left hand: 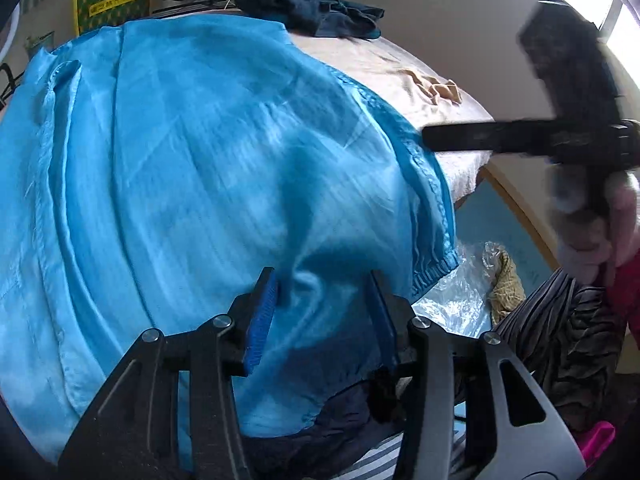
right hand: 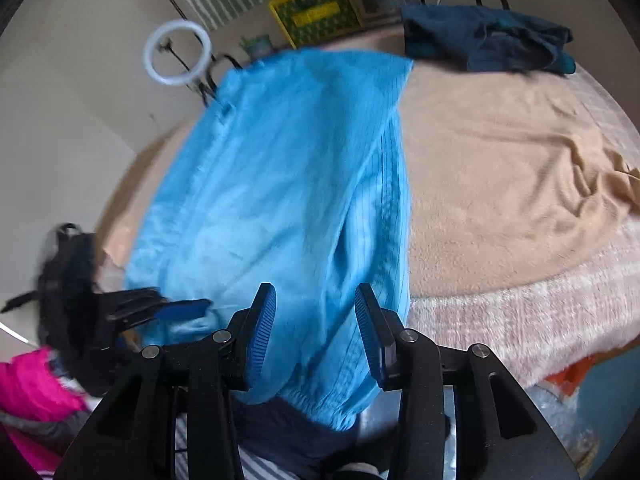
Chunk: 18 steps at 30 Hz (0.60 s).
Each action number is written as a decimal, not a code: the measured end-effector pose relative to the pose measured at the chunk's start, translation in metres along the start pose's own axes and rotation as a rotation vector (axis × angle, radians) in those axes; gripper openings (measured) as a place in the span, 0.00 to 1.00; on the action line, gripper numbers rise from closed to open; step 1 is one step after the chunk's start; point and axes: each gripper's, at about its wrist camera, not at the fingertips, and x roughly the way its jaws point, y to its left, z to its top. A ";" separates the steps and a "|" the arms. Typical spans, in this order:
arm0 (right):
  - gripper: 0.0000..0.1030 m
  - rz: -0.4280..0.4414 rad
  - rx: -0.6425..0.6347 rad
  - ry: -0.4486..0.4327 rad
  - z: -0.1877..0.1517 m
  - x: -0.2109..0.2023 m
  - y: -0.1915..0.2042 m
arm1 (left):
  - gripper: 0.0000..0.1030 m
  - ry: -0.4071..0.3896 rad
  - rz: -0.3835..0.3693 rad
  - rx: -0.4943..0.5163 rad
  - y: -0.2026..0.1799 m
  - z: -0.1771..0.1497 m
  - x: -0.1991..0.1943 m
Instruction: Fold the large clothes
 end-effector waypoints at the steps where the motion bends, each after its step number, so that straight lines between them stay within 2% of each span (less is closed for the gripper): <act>1: 0.38 -0.011 0.000 0.016 0.003 0.007 -0.001 | 0.44 -0.002 -0.004 -0.005 0.000 0.000 0.000; 3: 0.38 0.002 0.029 0.063 0.006 0.022 -0.011 | 0.44 -0.010 -0.008 -0.013 0.001 -0.001 0.001; 4: 0.34 0.021 0.045 0.073 0.007 0.028 -0.013 | 0.44 -0.015 -0.013 -0.017 0.001 -0.001 0.001; 5: 0.26 0.037 0.049 0.071 0.006 0.031 -0.014 | 0.44 -0.017 -0.016 -0.020 0.000 0.000 0.002; 6: 0.04 0.052 0.047 0.074 0.005 0.033 -0.013 | 0.44 -0.018 -0.020 -0.025 0.000 0.001 0.003; 9: 0.01 0.082 0.044 0.070 0.008 0.037 -0.008 | 0.44 -0.010 -0.048 -0.042 -0.003 0.003 0.002; 13: 0.00 0.088 0.047 0.060 0.006 0.016 -0.016 | 0.44 0.013 -0.134 -0.056 -0.017 0.005 0.002; 16: 0.00 0.037 0.037 0.040 0.009 0.006 -0.028 | 0.44 0.030 -0.154 -0.017 -0.032 0.005 0.009; 18: 0.00 0.010 0.074 0.036 0.011 0.003 -0.043 | 0.44 0.033 -0.136 0.004 -0.040 0.006 0.015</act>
